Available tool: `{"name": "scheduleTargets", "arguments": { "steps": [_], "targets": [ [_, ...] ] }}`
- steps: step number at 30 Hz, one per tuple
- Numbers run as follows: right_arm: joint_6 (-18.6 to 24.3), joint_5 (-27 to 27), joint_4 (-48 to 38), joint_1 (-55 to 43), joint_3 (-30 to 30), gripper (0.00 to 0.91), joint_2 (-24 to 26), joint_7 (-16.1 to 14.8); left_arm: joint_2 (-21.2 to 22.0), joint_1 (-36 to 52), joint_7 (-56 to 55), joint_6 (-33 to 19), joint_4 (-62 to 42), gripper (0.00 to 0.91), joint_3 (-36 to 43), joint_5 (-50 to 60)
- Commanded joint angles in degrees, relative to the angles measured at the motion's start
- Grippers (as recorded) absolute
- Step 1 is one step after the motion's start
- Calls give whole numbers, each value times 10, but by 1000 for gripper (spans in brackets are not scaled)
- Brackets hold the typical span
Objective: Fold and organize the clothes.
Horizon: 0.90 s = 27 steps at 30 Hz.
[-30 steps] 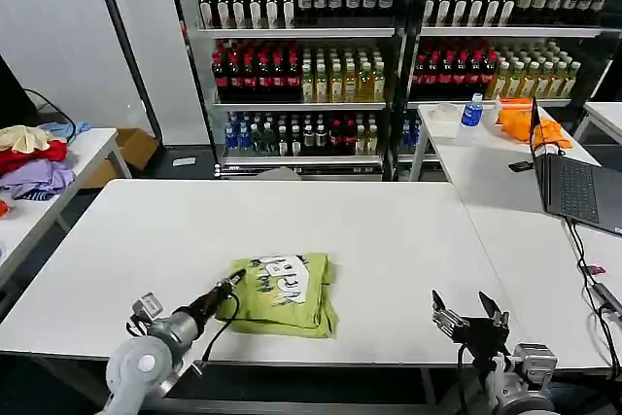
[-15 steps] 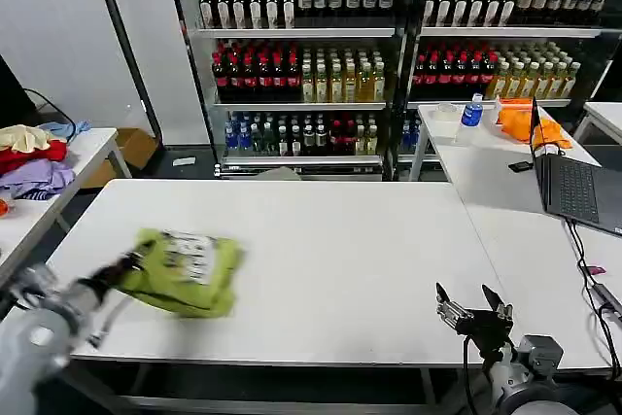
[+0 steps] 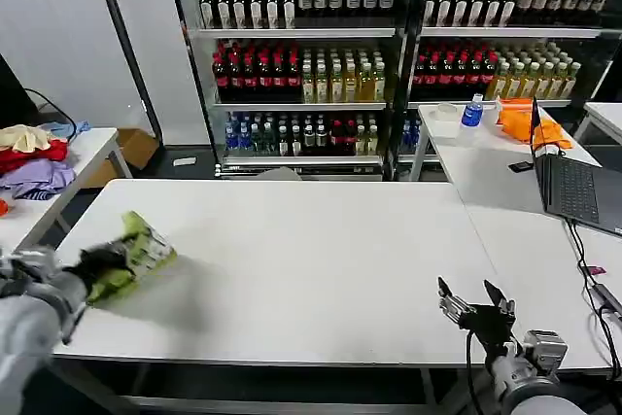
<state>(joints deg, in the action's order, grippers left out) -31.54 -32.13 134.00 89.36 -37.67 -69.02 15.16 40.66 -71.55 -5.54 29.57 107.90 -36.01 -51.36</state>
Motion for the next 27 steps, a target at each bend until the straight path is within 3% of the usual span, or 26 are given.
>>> {"name": "scheduleTargets", "arguments": {
  "steps": [1, 7, 14, 22, 23, 24, 25, 27],
  "targets": [
    [1, -2, 7, 16, -16, 907, 1, 0, 91, 50, -32, -6, 49, 20, 186, 188],
    [1, 8, 12, 24, -16, 907, -8, -1, 123, 131, -60, 32, 60, 20, 273, 125],
    [1, 20, 14, 30, -10, 907, -19, -2, 191, 227, -55, 16, -49, 20, 364, 167],
    [0, 20, 14, 29, -12, 907, -14, -3, 253, 289, -45, 6, -98, 50, 448, 196],
    [0, 20, 14, 28, -12, 907, -12, -4, 259, 296, -41, 3, -106, 141, 456, 199],
    [0, 20, 14, 28, -13, 907, -11, -5, 271, 305, -38, 3, -114, 675, 467, 200],
    [0, 20, 13, 26, -13, 907, -9, -5, 276, 309, -38, 2, -119, 907, 469, 199],
    [-1, 19, 11, 23, -13, 907, -7, -5, 295, 319, -32, -17, -135, 907, 477, 199]
  ]
}}
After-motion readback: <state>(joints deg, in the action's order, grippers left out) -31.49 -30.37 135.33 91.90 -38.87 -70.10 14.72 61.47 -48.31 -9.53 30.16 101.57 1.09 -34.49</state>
